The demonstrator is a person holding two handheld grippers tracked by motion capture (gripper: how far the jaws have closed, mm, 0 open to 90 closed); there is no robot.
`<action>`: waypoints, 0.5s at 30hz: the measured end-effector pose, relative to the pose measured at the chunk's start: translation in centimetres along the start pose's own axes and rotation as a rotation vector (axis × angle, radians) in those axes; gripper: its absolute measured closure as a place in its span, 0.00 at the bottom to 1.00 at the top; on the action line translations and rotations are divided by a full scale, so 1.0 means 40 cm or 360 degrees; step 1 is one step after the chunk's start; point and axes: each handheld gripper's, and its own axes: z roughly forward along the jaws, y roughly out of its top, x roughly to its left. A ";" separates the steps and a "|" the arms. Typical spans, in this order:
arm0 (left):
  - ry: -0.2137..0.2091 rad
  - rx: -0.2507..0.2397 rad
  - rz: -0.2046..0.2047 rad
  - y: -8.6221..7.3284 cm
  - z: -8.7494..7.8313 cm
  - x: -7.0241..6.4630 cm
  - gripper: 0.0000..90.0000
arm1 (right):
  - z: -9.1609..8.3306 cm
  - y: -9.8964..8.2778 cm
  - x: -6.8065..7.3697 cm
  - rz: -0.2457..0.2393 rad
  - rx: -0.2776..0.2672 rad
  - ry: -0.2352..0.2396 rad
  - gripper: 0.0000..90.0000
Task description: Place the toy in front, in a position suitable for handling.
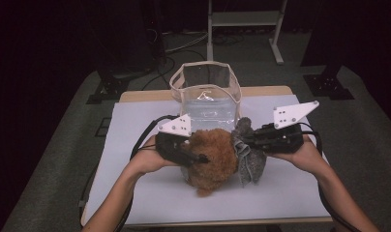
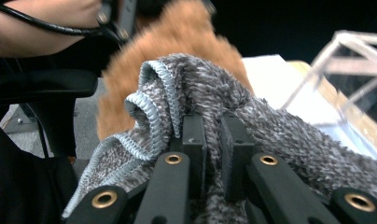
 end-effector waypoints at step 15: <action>0.0003 -0.0045 -0.0015 -0.009 -0.028 -0.010 0.49 | -0.038 -0.243 -0.066 0.0340 0.0369 -0.0174 0.90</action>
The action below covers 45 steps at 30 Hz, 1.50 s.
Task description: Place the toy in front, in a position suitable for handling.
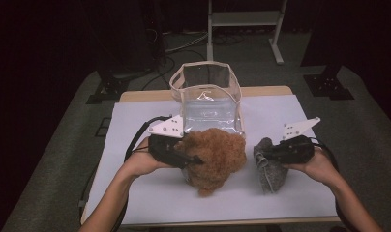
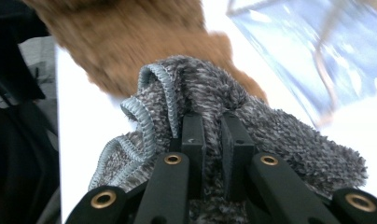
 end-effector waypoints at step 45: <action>-0.0031 -0.0010 -0.0009 0.001 0.011 0.004 0.47 | -0.101 0.024 -0.055 0.0121 -0.0048 -0.0052 0.55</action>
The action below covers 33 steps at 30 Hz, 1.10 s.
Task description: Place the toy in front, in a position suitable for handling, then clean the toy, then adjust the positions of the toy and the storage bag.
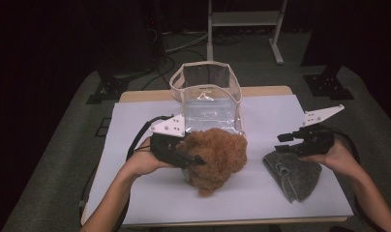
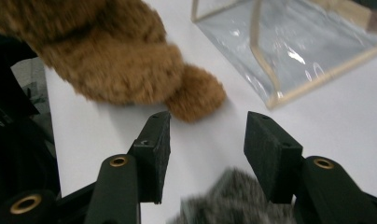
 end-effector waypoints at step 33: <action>-0.0021 -0.0003 -0.0008 -0.003 0.006 -0.010 0.46 | 0.133 0.368 0.038 -0.0339 -0.0083 0.0117 0.49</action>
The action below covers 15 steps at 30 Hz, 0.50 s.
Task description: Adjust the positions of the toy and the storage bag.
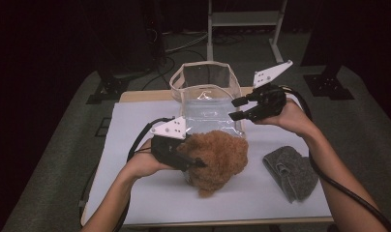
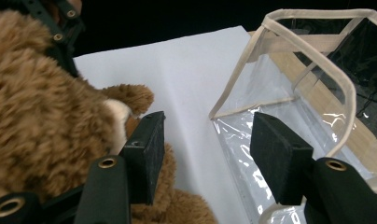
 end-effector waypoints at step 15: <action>-0.0009 0.0007 0.0008 0.001 0.001 -0.001 0.46 | 0.045 0.042 -0.074 0.0024 0.0131 -0.0107 0.49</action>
